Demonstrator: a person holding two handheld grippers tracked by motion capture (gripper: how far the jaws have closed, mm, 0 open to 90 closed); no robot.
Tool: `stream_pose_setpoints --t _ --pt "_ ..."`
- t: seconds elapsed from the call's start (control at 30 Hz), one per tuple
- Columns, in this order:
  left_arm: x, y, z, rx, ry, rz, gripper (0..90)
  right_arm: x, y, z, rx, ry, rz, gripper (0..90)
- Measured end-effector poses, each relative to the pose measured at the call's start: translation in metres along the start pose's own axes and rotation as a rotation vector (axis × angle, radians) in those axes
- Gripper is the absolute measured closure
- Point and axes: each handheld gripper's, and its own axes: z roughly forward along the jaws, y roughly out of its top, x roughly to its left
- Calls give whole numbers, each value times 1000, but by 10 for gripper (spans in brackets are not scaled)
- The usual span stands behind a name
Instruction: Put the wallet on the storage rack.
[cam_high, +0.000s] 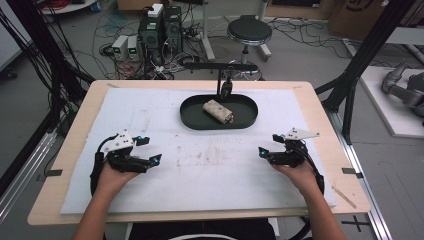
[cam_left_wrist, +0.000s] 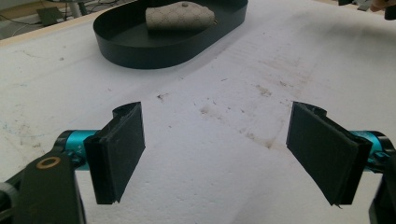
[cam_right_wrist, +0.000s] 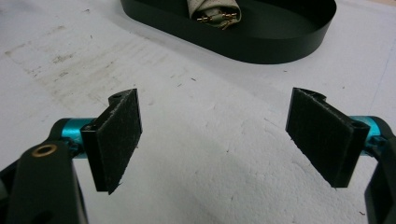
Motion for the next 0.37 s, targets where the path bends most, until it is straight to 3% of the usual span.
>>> stream_pose_setpoints --t 0.37 --pt "2 -1 1 7 6 -4 194 2 0 3 19 6 -6 188"
